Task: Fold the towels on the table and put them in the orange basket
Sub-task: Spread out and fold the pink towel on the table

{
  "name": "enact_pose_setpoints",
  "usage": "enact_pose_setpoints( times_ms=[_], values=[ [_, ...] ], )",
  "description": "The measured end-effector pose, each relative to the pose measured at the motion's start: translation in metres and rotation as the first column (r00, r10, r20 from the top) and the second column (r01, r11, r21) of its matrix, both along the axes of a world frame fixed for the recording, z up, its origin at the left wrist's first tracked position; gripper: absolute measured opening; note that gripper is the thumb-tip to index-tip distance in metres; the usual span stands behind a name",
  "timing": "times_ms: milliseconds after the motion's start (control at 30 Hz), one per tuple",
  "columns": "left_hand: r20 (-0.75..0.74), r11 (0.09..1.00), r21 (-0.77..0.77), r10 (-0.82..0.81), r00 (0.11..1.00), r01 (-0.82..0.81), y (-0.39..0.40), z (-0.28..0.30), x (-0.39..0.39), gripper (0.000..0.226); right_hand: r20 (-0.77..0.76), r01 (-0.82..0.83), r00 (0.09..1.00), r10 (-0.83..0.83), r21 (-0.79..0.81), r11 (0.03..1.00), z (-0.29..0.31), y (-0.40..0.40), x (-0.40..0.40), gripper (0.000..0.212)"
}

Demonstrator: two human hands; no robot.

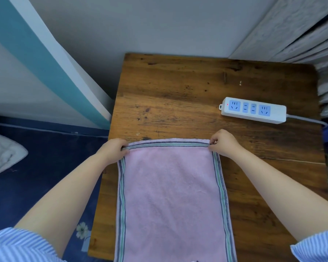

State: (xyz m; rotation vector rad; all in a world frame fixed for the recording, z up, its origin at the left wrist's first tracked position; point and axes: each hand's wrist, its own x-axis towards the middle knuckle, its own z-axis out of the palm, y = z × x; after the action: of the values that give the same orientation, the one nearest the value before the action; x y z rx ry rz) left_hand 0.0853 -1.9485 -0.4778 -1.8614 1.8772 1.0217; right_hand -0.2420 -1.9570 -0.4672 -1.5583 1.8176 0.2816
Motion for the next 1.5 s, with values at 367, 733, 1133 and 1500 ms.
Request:
enact_pose_setpoints(
  times_ms=[367,733,1133,1500],
  values=[
    [-0.021,0.985,-0.173,-0.011,1.0,0.007,0.011,0.001,0.006,0.007,-0.032,-0.126,0.992,0.123,-0.118,0.985,-0.012,0.018,0.015,0.033],
    [0.182,0.952,-0.263,-0.111,0.977,0.158,0.017,0.003,0.002,0.021,-0.082,-0.39,0.921,0.381,-0.166,0.906,0.0,0.016,0.015,0.021],
    [0.175,0.951,-0.306,0.012,0.985,0.043,0.018,0.011,0.004,0.029,0.149,-0.164,0.976,0.158,0.027,0.986,0.027,0.004,-0.014,0.005],
    [0.204,0.921,-0.222,-0.277,0.939,0.32,0.033,0.036,0.01,0.028,0.12,-0.08,0.989,0.082,-0.018,0.997,0.042,0.016,-0.021,0.025]
  ],
)
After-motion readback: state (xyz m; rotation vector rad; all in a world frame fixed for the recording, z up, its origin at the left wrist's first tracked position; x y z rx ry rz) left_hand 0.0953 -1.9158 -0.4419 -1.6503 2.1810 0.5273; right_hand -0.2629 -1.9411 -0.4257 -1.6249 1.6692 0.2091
